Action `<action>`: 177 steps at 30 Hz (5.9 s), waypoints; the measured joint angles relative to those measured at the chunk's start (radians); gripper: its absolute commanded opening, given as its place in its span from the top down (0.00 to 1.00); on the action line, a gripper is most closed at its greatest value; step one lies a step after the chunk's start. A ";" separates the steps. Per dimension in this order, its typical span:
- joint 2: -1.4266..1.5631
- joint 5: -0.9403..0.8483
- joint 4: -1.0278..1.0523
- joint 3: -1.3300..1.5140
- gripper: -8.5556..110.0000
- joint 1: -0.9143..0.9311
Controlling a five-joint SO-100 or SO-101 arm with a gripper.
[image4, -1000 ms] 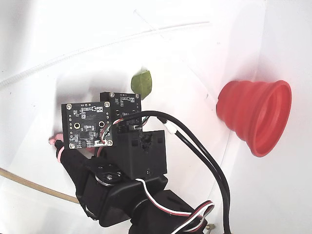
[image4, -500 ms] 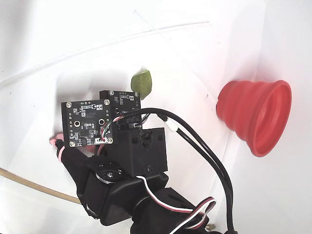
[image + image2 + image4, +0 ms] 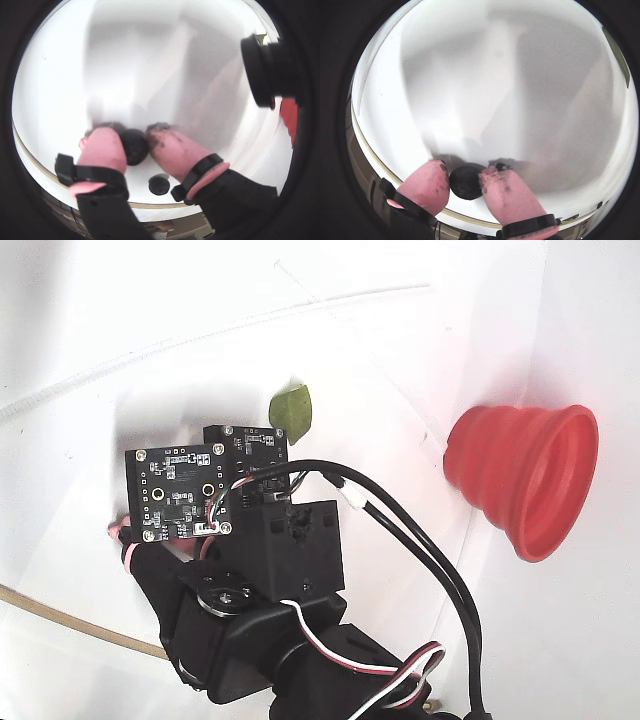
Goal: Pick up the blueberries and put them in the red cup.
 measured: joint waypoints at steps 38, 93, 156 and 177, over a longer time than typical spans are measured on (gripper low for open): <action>0.204 0.000 0.120 -0.005 0.85 0.110; 0.623 -0.028 0.245 -0.005 0.85 0.367; 0.466 0.018 0.021 -0.285 0.83 0.591; 0.499 0.054 0.124 -0.293 0.77 0.580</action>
